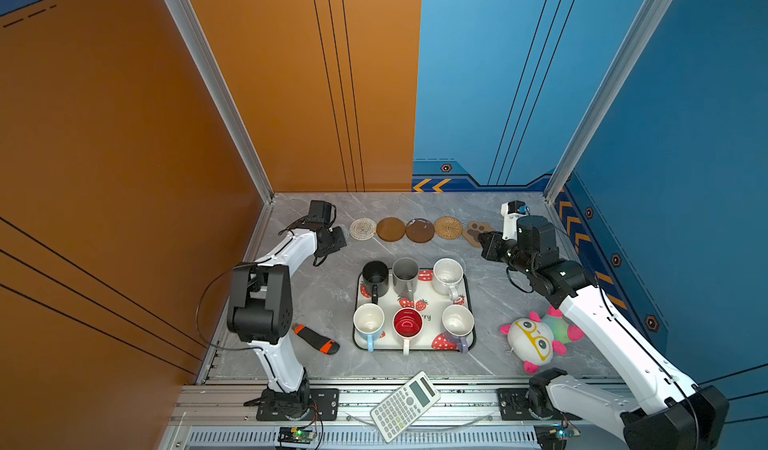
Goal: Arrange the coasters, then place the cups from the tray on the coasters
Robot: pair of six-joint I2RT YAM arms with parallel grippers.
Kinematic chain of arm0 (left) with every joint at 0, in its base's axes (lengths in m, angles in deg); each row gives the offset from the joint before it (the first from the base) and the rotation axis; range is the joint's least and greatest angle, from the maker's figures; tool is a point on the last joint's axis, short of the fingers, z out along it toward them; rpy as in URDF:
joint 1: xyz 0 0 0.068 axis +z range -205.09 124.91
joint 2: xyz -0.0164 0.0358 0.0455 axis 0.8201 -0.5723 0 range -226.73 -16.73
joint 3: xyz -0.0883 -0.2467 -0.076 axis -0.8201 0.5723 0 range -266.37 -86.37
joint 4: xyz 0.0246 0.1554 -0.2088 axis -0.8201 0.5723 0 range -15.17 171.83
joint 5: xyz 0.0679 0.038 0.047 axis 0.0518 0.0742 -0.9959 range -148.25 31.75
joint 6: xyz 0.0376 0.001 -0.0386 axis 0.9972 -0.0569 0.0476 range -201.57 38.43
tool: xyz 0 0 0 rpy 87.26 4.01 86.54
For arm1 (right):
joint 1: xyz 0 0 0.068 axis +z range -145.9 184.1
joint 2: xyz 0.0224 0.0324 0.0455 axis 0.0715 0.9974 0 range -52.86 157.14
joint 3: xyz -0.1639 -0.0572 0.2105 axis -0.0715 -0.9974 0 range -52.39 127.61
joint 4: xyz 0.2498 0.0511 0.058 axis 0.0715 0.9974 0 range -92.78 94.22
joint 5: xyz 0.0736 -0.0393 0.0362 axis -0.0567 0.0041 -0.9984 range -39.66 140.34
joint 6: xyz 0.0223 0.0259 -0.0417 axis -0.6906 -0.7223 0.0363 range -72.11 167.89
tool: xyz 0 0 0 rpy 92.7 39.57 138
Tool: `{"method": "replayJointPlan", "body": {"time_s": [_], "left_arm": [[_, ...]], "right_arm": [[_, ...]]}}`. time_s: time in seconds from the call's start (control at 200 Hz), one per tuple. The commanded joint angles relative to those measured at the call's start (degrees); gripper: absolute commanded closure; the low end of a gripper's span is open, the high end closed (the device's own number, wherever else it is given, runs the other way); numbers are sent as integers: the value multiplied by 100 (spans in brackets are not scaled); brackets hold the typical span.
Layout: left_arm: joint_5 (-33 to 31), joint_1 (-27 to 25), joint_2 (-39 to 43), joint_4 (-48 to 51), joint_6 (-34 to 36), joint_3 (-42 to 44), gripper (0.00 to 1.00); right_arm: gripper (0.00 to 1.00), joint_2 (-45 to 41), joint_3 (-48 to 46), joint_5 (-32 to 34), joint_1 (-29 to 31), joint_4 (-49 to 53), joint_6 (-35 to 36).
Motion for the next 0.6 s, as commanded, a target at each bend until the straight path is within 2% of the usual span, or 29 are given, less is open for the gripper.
{"method": "replayJointPlan", "body": {"time_s": [0.0, 0.406, 0.596], "left_arm": [[35, 53, -316, 199, -194, -317, 100], [-125, 364, -1042, 199, -203, -764, 100], [165, 467, -1315, 199, -167, -1047, 100]], "right_arm": [[88, -96, 31, 36, 21, 18, -20], [88, -112, -2, 130, 21, 71, -140], [88, -183, -66, 272, 29, 70, -294]]}}
